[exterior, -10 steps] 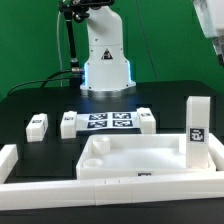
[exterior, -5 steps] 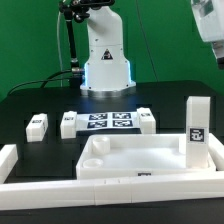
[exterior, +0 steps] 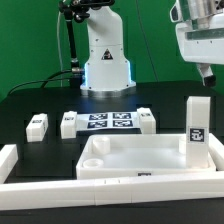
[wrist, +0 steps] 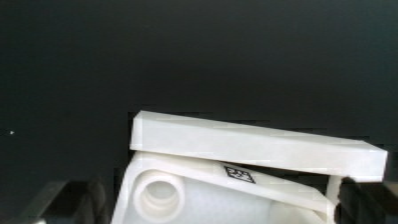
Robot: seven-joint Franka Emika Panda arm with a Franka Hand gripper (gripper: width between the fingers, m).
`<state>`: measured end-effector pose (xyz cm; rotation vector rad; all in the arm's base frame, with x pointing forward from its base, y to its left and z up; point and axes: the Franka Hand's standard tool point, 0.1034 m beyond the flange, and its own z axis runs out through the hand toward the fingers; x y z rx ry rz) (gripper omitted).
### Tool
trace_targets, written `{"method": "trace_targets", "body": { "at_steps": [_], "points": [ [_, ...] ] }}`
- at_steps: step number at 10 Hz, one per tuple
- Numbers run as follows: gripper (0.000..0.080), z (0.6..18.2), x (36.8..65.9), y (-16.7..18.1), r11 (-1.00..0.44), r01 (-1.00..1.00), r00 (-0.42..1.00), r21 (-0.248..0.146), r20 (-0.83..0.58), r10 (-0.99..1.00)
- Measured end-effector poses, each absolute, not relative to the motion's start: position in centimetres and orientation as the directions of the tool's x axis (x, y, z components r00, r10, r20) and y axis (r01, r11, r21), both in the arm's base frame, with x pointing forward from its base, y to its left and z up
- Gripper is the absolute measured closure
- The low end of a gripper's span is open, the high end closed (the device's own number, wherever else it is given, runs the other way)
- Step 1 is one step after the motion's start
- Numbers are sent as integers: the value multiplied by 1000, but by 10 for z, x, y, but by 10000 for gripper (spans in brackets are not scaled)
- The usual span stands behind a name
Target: Assemble desk
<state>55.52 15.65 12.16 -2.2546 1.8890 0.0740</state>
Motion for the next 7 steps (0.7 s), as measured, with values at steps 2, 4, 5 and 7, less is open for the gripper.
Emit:
{"method": "trace_targets", "body": {
  "at_steps": [2, 4, 5, 7],
  "points": [
    [151, 109, 546, 137, -511, -845, 528, -159, -88, -845],
    [151, 99, 539, 129, -722, -671, 734, -170, -13, -679],
    [151, 96, 536, 127, -776, -608, 786, -168, 11, -618],
    [151, 96, 537, 124, -823, -541, 831, -171, 40, -554]
  ]
}}
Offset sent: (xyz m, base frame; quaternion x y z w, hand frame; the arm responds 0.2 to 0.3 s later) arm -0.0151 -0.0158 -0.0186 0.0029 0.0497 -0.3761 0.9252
